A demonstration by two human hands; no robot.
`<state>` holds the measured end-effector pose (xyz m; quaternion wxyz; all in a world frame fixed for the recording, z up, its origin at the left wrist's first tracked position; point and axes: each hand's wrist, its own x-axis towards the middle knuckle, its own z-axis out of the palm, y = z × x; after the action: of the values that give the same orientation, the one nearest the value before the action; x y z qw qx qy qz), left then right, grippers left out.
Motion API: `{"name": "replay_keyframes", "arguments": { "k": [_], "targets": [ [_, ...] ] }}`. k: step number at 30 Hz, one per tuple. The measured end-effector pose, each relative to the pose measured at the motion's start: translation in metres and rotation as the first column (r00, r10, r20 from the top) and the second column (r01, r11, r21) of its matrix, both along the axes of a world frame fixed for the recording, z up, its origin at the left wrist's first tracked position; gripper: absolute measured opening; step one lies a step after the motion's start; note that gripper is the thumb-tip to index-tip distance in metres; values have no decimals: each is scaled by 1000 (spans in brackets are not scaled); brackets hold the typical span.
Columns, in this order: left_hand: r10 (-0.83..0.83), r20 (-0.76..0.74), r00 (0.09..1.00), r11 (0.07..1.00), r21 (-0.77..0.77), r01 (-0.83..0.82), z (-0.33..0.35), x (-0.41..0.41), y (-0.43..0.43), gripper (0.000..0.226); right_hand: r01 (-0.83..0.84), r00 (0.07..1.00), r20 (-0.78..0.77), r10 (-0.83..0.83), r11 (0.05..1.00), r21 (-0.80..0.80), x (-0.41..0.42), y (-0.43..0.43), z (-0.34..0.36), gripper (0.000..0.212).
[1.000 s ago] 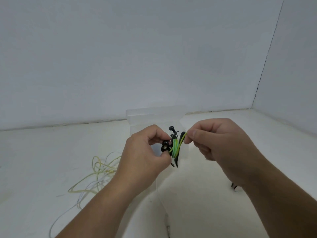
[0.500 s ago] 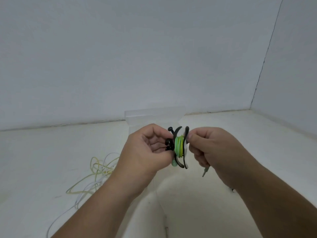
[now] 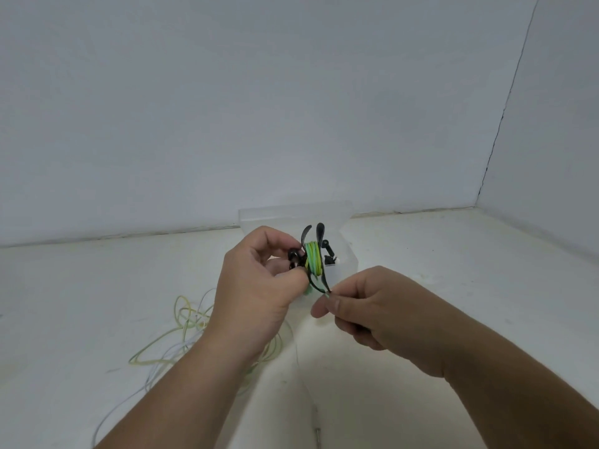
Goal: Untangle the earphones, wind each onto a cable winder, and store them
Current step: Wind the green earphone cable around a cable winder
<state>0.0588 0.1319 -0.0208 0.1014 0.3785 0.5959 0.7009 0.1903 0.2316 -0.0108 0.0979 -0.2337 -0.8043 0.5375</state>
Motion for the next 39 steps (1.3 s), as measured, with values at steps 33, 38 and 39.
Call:
{"name": "replay_keyframes", "arguments": {
  "k": [33, 38, 39],
  "targets": [
    [42, -338, 940, 973, -201, -116, -10, 1, 1, 34, -20, 994, -99, 50, 960, 280, 6, -8, 12, 27],
    [12, -465, 885, 970, -210, -123, -8, 3, 0, 37, 119, 981, -190, -40, 897, 425, 7, 1, 15, 27],
    [1, -488, 873, 969, -215, -121, -7, 4, 0, 38, 154, 976, -207, -66, 881, 447, 6, 2, 14, 29]
  ]
}}
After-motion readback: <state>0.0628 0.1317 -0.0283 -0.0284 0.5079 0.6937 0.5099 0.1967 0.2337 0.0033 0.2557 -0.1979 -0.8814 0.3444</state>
